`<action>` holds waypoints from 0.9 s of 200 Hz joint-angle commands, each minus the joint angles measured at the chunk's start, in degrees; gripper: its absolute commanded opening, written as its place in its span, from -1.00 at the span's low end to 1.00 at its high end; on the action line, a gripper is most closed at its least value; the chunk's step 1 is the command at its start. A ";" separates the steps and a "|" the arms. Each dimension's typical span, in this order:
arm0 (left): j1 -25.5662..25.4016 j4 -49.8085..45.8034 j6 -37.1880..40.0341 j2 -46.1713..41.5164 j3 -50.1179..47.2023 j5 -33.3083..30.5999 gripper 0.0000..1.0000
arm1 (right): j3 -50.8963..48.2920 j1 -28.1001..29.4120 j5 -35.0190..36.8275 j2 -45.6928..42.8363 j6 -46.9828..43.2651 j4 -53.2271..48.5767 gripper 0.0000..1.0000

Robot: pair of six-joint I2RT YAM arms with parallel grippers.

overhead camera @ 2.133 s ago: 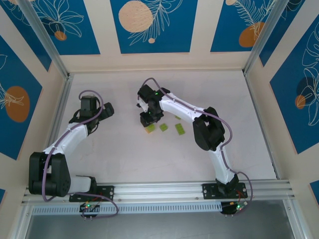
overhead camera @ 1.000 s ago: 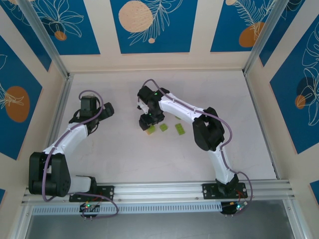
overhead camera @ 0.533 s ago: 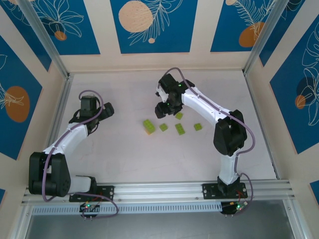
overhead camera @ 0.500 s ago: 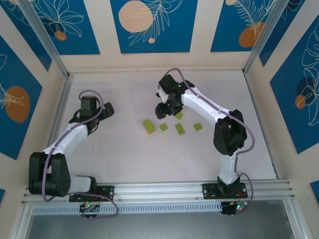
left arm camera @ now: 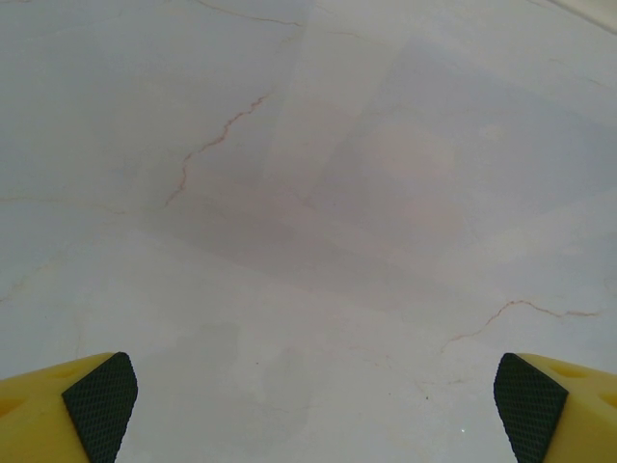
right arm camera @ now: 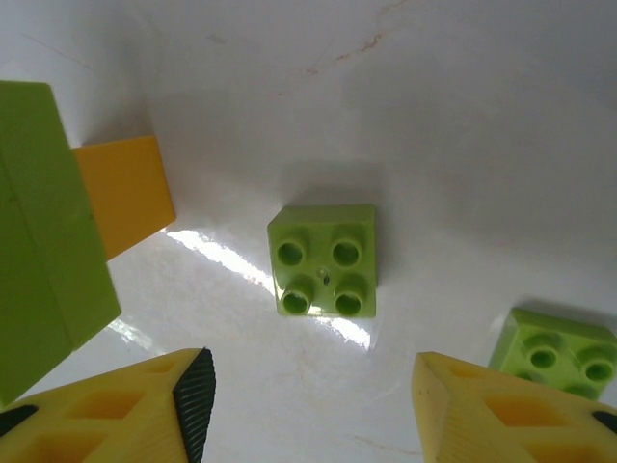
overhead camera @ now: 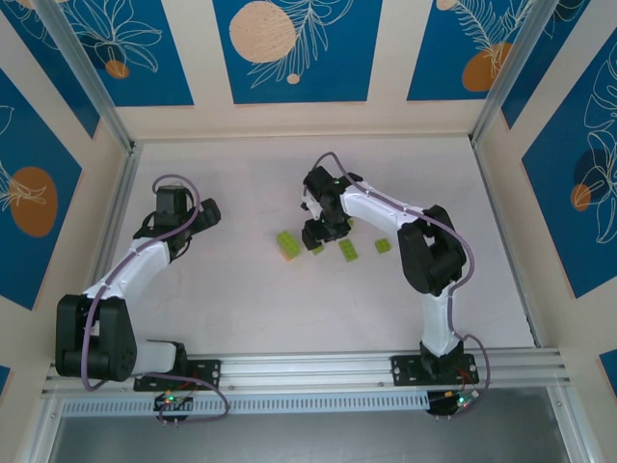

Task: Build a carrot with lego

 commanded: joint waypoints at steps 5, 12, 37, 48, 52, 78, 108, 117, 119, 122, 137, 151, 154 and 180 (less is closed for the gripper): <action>0.36 0.03 0.74 -0.85 1.27 0.75 0.96 | 1.07 0.18 -2.24 2.70 -0.87 0.54 0.13; 0.34 0.03 0.74 -0.86 1.31 0.74 0.96 | 1.43 0.18 -2.27 3.23 -0.95 0.55 0.13; 0.36 0.03 0.74 -0.86 1.40 0.74 0.95 | 2.55 0.18 -2.09 4.68 -1.08 0.38 0.13; 0.39 0.03 0.74 -0.79 1.38 0.76 0.96 | 2.90 0.09 -2.09 5.06 -1.14 0.38 0.13; 0.33 0.03 0.74 -0.80 1.40 0.77 0.95 | 2.91 0.09 -2.09 5.21 -1.17 0.36 0.13; 0.32 0.25 0.73 -0.80 1.31 0.81 0.95 | 3.47 0.11 -1.77 5.85 -1.38 0.30 0.12; 0.32 0.21 0.66 -0.66 1.49 0.84 0.96 | 3.99 -0.09 -1.91 6.48 -1.54 0.12 0.09; 0.37 0.22 0.73 -0.66 1.55 0.90 0.96 | 4.33 -0.09 -1.86 6.64 -1.65 -0.11 0.08; 0.34 0.21 0.67 -0.62 1.55 0.91 0.96 | 4.39 -0.07 -1.90 6.71 -1.72 -0.14 0.08; 0.29 0.19 0.73 -0.66 1.57 0.92 0.96 | 4.50 -0.15 -1.88 6.84 -1.74 -0.22 0.07; 0.35 0.11 0.74 -0.63 1.58 0.84 0.95 | 4.90 -0.18 -1.89 7.15 -1.90 -0.61 0.06; 0.33 0.23 0.74 -0.68 1.49 0.92 0.96 | 5.21 -0.17 -1.89 7.35 -2.04 -0.72 0.06; 0.29 0.23 0.70 -0.67 1.49 0.92 0.96 | 5.30 -0.18 -1.91 7.39 -2.05 -0.76 0.05; 0.34 0.16 0.76 -0.78 1.49 0.92 0.95 | 5.65 -0.17 -1.83 7.77 -2.01 -0.80 0.00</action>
